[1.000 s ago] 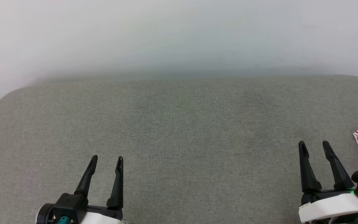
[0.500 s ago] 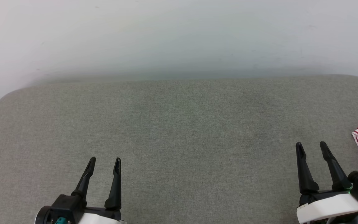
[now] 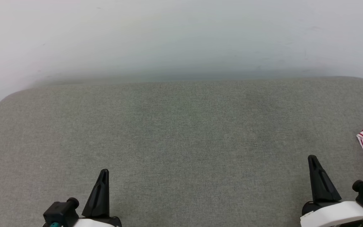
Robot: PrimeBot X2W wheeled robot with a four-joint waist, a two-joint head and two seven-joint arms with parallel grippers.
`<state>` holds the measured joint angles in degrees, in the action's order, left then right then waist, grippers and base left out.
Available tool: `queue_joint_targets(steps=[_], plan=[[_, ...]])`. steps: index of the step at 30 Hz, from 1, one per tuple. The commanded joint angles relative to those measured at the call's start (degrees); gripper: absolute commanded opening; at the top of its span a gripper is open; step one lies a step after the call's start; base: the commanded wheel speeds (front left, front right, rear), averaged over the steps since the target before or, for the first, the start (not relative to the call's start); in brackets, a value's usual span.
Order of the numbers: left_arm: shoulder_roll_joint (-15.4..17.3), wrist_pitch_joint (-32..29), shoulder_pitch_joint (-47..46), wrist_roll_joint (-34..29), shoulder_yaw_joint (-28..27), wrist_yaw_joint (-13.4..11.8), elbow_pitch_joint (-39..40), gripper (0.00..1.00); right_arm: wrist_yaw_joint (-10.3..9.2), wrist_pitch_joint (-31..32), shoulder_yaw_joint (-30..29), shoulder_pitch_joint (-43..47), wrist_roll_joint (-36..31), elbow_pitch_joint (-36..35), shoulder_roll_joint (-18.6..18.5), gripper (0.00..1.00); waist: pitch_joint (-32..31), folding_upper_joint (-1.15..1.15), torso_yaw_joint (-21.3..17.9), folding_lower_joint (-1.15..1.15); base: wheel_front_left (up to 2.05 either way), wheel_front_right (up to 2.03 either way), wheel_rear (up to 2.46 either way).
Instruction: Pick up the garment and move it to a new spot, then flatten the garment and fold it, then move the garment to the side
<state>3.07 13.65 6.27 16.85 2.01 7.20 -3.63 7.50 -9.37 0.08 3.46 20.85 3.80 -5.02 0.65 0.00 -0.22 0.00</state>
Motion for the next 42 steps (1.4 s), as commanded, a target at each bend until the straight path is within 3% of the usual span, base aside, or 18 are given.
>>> queue_joint_targets(steps=[1, 20, 42], plan=[[0.43, -0.57, -1.58, 3.31, -0.22, -0.1, 0.43, 0.0, 0.0, 0.48, -0.28, -1.51, 3.21, -0.42, -0.06, 0.0, -0.01, 0.0, 0.01, 0.0, 0.0, 0.0, 0.0], [1.22, -4.55, -4.62, 22.52, -1.11, 0.11, -2.71, 0.0, 0.0, 3.85, -1.26, -3.73, 20.94, 2.25, 0.02, 0.0, -0.1, 0.0, 0.04, 0.0, 0.0, 0.0, 0.0], [1.55, -8.56, -7.18, 39.86, -2.39, 0.21, -4.88, 0.0, 0.0, 7.21, -2.44, -5.68, 37.11, 4.65, 0.34, 0.0, -0.18, 0.0, 0.09, 0.0, 0.0, 0.0, 0.0]])
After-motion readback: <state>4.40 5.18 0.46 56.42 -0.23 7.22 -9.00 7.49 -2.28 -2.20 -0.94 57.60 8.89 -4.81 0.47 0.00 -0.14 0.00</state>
